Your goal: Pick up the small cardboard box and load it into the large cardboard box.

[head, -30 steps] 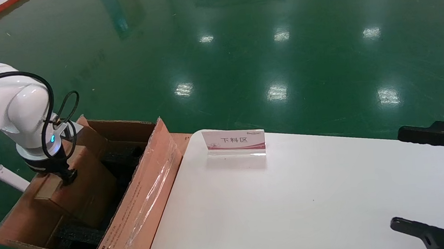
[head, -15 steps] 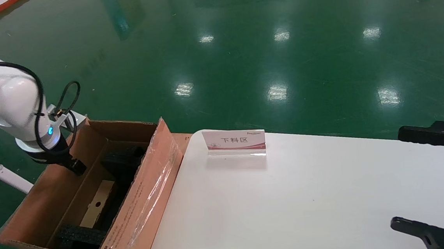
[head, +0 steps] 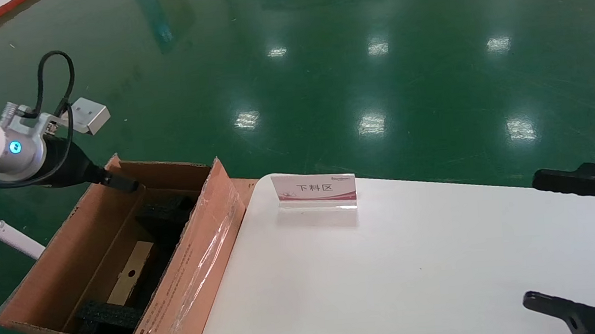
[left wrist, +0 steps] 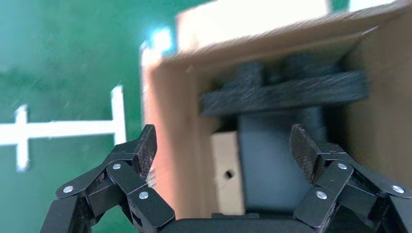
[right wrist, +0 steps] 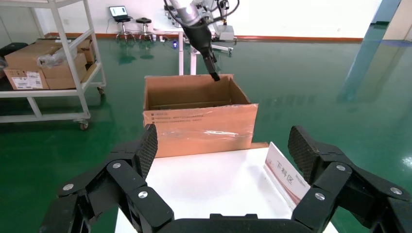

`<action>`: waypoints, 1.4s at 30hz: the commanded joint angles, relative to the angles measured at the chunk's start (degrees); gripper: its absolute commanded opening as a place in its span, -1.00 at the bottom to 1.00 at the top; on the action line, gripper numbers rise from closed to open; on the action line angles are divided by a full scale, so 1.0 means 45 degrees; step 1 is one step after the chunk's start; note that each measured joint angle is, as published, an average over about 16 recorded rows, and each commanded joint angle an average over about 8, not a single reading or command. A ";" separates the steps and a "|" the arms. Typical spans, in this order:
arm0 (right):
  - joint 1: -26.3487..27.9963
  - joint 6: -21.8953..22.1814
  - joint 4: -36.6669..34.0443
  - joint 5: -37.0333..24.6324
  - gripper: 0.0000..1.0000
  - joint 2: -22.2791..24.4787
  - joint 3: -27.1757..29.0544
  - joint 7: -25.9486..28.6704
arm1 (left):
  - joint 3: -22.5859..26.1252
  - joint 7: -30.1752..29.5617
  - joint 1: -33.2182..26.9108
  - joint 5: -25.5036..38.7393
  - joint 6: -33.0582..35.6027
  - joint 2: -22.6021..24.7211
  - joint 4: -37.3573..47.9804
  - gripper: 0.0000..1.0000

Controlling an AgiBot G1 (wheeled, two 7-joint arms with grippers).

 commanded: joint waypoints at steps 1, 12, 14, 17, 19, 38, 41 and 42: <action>0.0000 0.0000 0.0000 0.0001 1.00 0.0000 -0.0001 -0.0001 | -0.0202 0.0116 -0.0423 -0.0092 -0.0179 -0.0607 -0.0830 1.00; 0.0000 0.0003 -0.0002 0.0003 1.00 0.0003 -0.0005 -0.0003 | -0.0787 0.1400 -0.0994 -0.1159 -0.0810 -0.1885 -0.1845 1.00; -0.0001 0.0004 -0.0003 0.0003 1.00 0.0003 -0.0005 -0.0004 | -0.0891 0.1520 -0.0974 -0.1220 -0.0798 -0.1940 -0.1880 1.00; 0.0000 0.0005 -0.0005 0.0003 1.00 0.0004 -0.0006 -0.0005 | -0.1326 0.1879 -0.0691 -0.1460 -0.0665 -0.1931 -0.1893 1.00; 0.0000 0.0004 -0.0007 0.0003 1.00 0.0004 -0.0007 -0.0006 | -0.1824 0.2272 -0.0328 -0.1731 -0.0497 -0.1874 -0.1895 1.00; 0.0006 0.0004 -0.0013 0.0009 1.00 0.0006 -0.0018 -0.0013 | -0.8490 0.7447 0.4885 -0.5338 0.1901 -0.0703 -0.1645 1.00; 0.0006 0.0005 -0.0013 0.0010 1.00 0.0007 -0.0020 -0.0014 | -0.9558 0.8276 0.5720 -0.5916 0.2285 -0.0515 -0.1605 1.00; 0.0006 0.0005 -0.0013 0.0010 1.00 0.0007 -0.0020 -0.0014 | -0.9905 0.8545 0.5991 -0.6103 0.2410 -0.0454 -0.1593 1.00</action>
